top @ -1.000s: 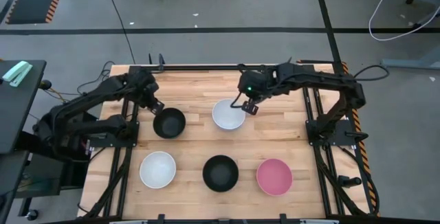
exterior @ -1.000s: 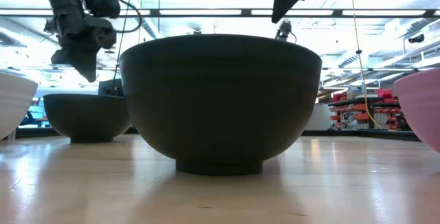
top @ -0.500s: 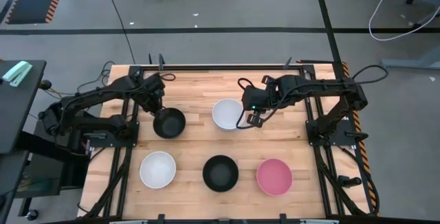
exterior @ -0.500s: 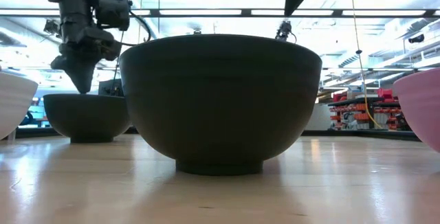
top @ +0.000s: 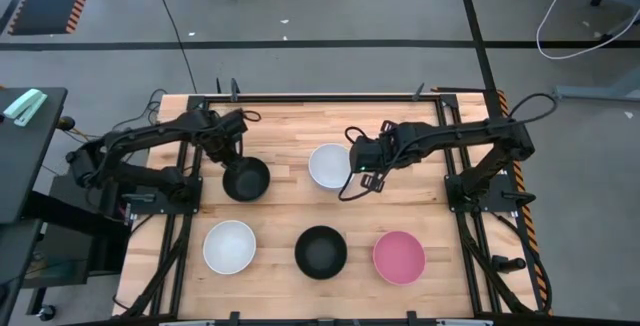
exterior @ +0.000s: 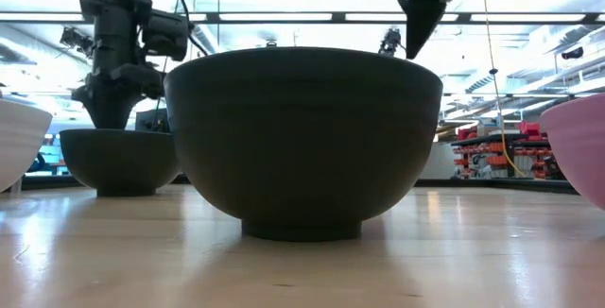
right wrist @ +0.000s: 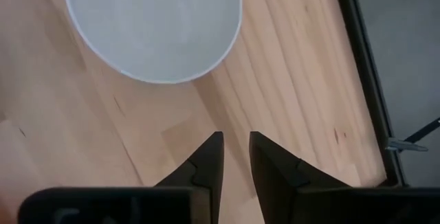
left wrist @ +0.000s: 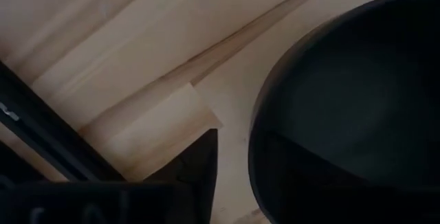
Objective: Nest bowls inside each other
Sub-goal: Stack the top black bowl on top of the white bowl
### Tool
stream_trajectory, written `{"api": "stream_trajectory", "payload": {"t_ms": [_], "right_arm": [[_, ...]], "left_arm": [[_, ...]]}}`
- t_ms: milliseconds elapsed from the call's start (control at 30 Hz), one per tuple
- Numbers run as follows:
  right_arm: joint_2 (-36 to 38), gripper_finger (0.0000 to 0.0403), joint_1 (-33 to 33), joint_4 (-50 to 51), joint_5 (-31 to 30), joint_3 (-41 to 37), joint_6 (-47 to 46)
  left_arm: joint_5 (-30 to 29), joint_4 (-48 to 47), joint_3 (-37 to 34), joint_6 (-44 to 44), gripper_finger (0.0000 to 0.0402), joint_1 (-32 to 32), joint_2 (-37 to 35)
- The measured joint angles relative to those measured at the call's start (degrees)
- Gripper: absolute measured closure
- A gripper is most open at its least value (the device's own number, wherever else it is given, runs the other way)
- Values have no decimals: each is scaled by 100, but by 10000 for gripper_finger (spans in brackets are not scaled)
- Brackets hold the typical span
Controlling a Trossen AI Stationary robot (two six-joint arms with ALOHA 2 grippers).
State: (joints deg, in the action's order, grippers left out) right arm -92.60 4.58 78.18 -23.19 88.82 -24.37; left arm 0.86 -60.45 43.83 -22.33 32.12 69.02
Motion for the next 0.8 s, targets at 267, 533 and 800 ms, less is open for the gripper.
{"api": "stream_trajectory", "payload": {"t_ms": [267, 533, 800], "right_arm": [[-2, 323, 0, -195, 4, -170, 55], [-2, 323, 0, -229, 4, -175, 95], [-2, 325, 7, -253, 4, -175, 160]], "left_arm": [[0, 315, 0, 46, 264, 0, 568], [2, 608, -2, 321, 282, 18, 1038], [4, 962, -2, 511, 332, 22, 1089]]}}
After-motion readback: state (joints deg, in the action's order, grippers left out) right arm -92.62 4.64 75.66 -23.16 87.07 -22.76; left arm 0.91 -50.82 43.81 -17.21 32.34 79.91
